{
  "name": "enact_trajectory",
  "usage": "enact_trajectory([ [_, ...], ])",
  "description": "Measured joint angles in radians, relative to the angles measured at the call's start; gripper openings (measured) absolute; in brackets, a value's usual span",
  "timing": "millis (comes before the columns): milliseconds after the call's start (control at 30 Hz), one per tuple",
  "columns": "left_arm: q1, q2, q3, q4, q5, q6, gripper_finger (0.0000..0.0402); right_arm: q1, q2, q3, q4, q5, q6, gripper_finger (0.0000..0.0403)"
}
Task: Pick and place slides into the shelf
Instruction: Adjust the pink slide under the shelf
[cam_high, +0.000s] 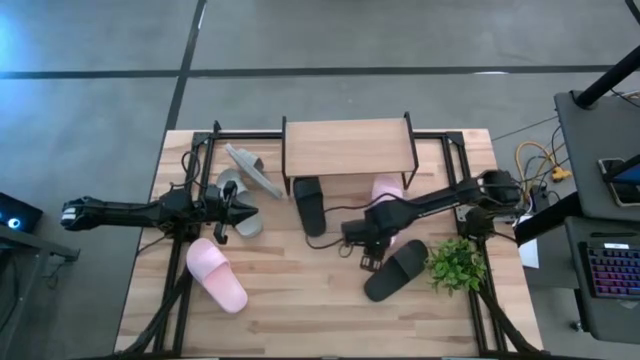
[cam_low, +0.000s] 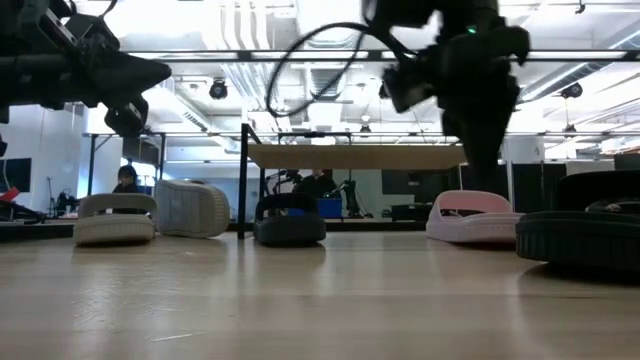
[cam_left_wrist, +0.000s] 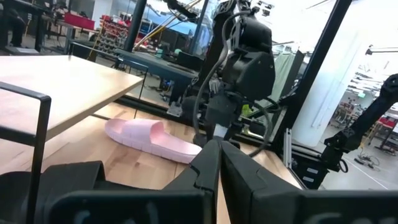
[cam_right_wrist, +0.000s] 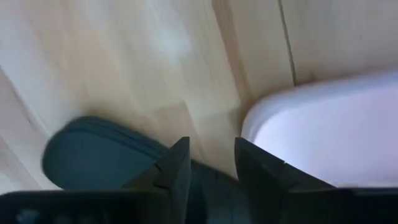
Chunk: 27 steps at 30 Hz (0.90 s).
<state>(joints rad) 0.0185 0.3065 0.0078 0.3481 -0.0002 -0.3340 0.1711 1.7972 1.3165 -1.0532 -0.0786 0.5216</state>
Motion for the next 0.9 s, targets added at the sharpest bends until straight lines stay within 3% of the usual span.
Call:
enact_trajectory([
  [367, 0.0, 0.027, 0.0, -0.001, 0.0, 0.0, 0.0, 0.008, -0.011, -0.191, 0.138, 0.0, 0.044, 0.0019],
  [467, 0.0, 0.035, 0.0, 0.0, 0.0, 0.0, 0.0, 0.008, -0.011, -0.22, 0.156, 0.003, 0.047, 0.001],
  [900, 0.0, 0.08, 0.0, 0.0, -0.014, 0.007, 0.0, -0.071, -0.011, -0.249, 0.138, 0.274, 0.045, 0.0009],
])
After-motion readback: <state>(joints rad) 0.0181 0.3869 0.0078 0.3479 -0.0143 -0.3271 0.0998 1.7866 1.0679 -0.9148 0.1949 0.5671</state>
